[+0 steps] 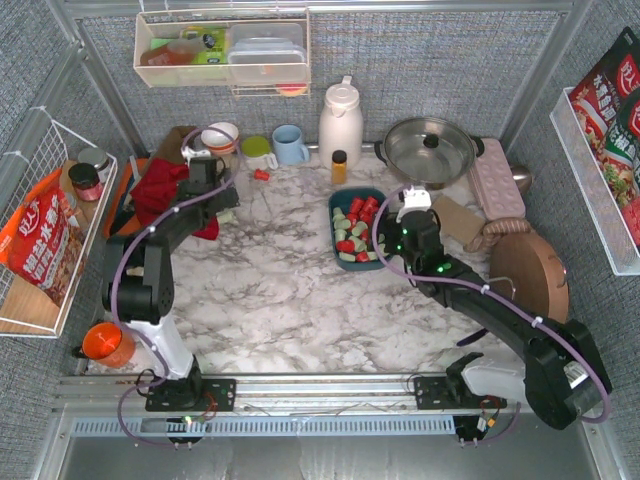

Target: Mix the coffee capsules in the storage basket

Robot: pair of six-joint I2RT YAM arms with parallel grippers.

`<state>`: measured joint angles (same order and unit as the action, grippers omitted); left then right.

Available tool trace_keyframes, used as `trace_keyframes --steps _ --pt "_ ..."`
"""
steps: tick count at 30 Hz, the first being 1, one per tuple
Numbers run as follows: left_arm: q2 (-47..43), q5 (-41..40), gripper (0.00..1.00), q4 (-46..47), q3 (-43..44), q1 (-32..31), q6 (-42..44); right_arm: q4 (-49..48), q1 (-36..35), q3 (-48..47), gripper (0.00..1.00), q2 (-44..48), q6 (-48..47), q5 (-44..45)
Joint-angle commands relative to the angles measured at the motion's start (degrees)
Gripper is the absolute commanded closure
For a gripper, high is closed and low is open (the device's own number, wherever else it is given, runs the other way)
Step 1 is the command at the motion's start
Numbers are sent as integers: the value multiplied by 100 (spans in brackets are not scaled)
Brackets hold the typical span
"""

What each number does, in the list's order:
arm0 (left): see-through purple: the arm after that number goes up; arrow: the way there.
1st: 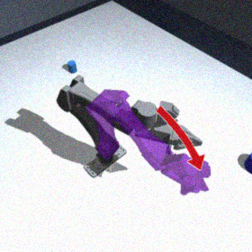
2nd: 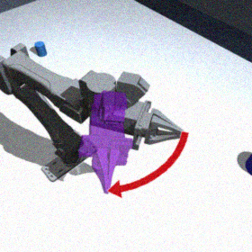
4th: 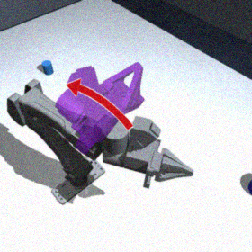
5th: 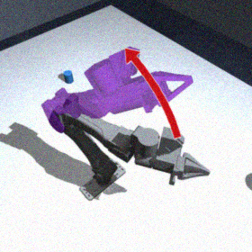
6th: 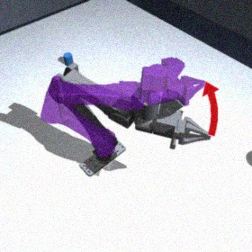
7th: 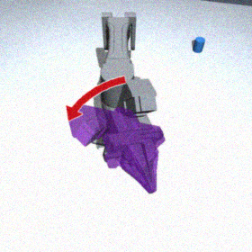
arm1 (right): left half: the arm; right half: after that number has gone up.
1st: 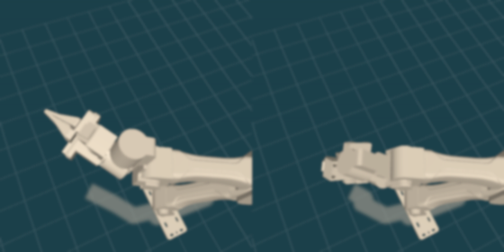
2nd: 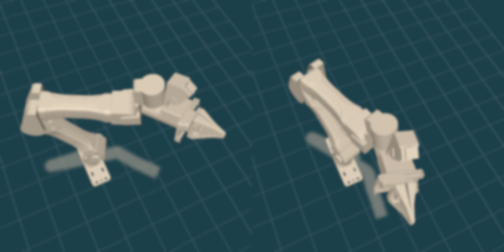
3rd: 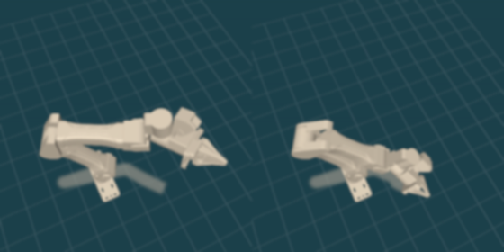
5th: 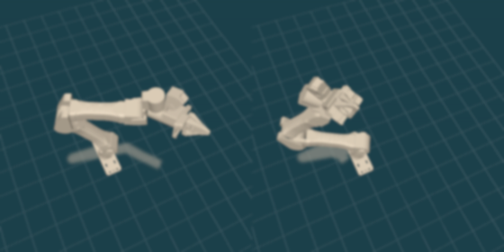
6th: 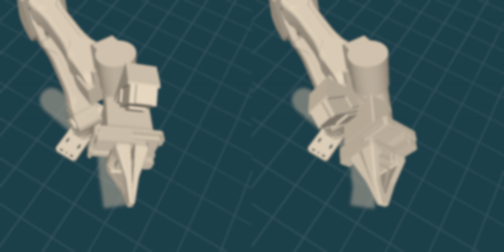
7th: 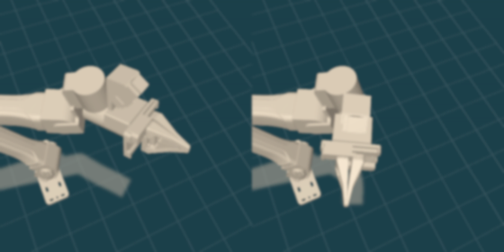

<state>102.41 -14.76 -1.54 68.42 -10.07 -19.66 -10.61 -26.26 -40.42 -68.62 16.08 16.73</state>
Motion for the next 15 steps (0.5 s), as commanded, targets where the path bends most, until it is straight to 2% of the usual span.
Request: trace_keyframes --steps 1,6,15 --pt "553 979 6 -540 632 180 433 -488 -90 140 1 -18 227 -354" --pt "1118 1244 15 -777 1084 197 528 -532 -188 98 1 -105 95 -402" --pt "1345 973 18 -723 996 253 365 -592 -436 22 1 -345 -116 -568"
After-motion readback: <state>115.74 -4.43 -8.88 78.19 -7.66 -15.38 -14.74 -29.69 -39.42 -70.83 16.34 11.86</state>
